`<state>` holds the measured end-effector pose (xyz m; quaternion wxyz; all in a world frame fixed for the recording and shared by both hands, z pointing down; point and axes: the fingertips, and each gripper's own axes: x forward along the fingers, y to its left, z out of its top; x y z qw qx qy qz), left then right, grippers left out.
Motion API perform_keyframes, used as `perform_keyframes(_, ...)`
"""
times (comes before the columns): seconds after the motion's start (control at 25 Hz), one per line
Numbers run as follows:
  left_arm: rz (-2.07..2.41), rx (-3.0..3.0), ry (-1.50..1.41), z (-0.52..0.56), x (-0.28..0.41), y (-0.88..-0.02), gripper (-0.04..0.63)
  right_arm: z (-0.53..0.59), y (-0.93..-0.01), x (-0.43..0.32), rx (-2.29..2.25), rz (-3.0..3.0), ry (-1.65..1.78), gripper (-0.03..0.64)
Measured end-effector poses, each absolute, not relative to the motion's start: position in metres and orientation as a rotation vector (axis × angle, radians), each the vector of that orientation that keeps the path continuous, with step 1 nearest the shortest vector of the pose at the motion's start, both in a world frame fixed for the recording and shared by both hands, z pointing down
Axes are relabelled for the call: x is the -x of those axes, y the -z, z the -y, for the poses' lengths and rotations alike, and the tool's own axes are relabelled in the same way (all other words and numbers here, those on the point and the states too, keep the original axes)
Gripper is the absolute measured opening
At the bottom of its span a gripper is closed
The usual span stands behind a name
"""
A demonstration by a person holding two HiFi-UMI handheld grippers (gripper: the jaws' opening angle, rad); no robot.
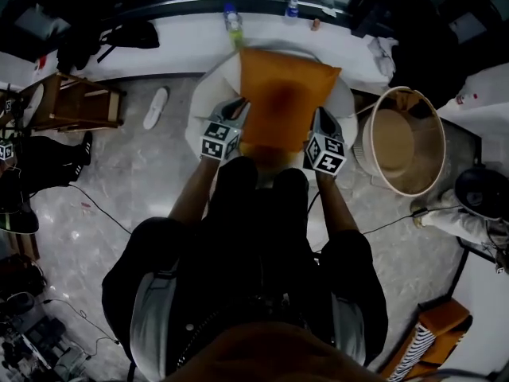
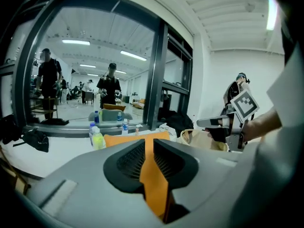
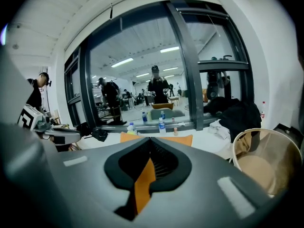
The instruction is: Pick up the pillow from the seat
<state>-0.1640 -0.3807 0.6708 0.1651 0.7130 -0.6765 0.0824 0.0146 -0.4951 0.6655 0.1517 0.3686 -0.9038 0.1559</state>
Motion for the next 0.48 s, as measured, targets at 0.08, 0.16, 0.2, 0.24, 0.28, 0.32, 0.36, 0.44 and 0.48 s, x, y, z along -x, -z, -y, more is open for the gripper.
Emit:
perform_keyframes(0.08,1.934,-2.020,-0.239,0.392,0.173,-0.700,0.085,0.513,-0.689,-0.016,-1.067,2.608,-0.436,0.003)
perform_keyframes(0.16,1.938,-2.014,-0.242,0.402,0.181,-0.730,0.097,0.529,-0.717,-0.018,-1.077,2.612,-0.428,0.003)
perform_keyframes(0.2,1.937,-2.015,-0.245,0.406,0.185,-0.747,0.101,0.537,-0.734,-0.019,-1.081,2.611,-0.421,0.002)
perform_keyframes(0.24,1.935,-2.018,-0.251,0.410,0.189,-0.764,0.105,0.545,-0.751,-0.020,-1.087,2.609,-0.413,0.003)
perform_keyframes(0.28,1.933,-2.021,-0.259,0.413,0.194,-0.782,0.106,0.553,-0.768,-0.021,-1.094,2.605,-0.406,0.003)
perform_keyframes(0.32,1.932,-2.020,-0.265,0.416,0.199,-0.799,0.109,0.561,-0.786,-0.022,-1.103,2.600,-0.405,0.003)
perform_keyframes(0.36,1.933,-2.016,-0.264,0.417,0.205,-0.816,0.117,0.567,-0.803,-0.023,-1.112,2.597,-0.410,0.005)
perform_keyframes(0.44,1.948,-2.014,-0.242,0.422,0.220,-0.841,0.129,0.578,-0.830,-0.022,-1.123,2.611,-0.405,0.008)
perform_keyframes(0.48,1.959,-2.017,-0.224,0.424,0.226,-0.852,0.135,0.581,-0.842,-0.021,-1.122,2.622,-0.388,0.008)
